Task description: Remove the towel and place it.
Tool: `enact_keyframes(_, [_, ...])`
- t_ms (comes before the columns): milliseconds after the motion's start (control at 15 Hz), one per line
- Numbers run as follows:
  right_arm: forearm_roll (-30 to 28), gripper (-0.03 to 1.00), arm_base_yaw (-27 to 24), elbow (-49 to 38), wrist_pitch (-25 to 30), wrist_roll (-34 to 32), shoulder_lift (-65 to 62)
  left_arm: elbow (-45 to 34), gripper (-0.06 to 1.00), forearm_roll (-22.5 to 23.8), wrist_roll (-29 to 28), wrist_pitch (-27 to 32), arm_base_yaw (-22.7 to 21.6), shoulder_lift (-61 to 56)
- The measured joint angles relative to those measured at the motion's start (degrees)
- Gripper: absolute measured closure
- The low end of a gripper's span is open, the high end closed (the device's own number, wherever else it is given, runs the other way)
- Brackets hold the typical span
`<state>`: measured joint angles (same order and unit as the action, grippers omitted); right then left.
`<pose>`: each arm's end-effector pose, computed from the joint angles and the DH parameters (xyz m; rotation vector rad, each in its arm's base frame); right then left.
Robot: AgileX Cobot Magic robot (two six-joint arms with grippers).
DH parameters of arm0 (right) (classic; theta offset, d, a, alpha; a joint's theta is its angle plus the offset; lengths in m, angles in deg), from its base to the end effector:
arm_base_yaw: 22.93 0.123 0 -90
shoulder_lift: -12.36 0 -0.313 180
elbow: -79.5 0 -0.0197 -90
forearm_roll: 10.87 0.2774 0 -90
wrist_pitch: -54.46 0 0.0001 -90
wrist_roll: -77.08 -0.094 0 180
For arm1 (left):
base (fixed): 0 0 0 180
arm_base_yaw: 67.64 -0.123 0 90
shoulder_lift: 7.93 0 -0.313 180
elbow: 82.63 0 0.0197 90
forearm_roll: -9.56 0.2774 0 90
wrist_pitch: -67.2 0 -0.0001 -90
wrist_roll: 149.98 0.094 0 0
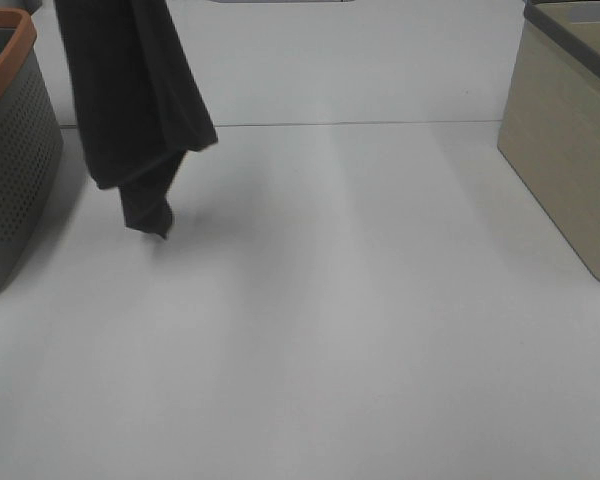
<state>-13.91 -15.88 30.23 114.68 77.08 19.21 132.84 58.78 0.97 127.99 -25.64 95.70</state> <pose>-0.0067 -0.0052 0.2896 -0.1225 2.0257 0.0142 0.3287 -0.2123 0.5159 0.2807 1.9141 0.2606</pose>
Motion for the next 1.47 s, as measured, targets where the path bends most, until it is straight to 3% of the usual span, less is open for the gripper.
enact_keyframes(67, [0.3,0.20,0.0,0.0,0.0,0.0,0.0,0.0,0.94,-0.2,-1.0,3.0,2.1,4.0])
enact_keyframes(267, [2.0,0.20,0.0,0.0,0.0,0.0,0.0,0.0,0.94,-1.3,-2.3,4.1,4.3,7.7])
enact_keyframes(467, [5.0,0.20,0.0,0.5,-0.6,3.2,3.4,0.0,0.94,-6.3,-2.7,4.4,4.9,9.2])
enact_keyframes(600, [9.2,0.20,0.0,1.0,-5.1,7.9,10.0,0.0,0.94,-8.2,-2.8,4.7,5.0,9.9])
enact_keyframes(667, [16.2,0.23,0.0,1.3,-12.4,14.6,17.2,0.0,0.94,-8.8,-2.8,4.8,5.1,10.4])
enact_keyframes(933, [34.5,0.25,0.0,1.3,-20.8,37.9,33.1,0.0,0.94,-9.2,-1.4,4.8,5.1,10.7])
enact_keyframes(1200, [59.1,0.25,0.0,1.3,-26.4,71.6,47.9,0.0,0.94,-10.7,9.9,4.7,5.1,10.5])
enact_keyframes(1333, [70.7,0.25,0.0,1.3,-26.6,86.2,54.5,0.0,0.94,-14.4,17.0,4.1,5.0,10.5])
enact_keyframes(1400, [73.3,0.25,0.0,1.3,-26.6,89.7,56.3,0.0,0.94,-15.6,18.6,4.0,5.0,10.5])
enact_keyframes(1467, [82.8,0.25,0.0,1.3,-26.9,99.3,62.3,0.0,0.94,-20.1,22.9,2.7,5.0,10.3])
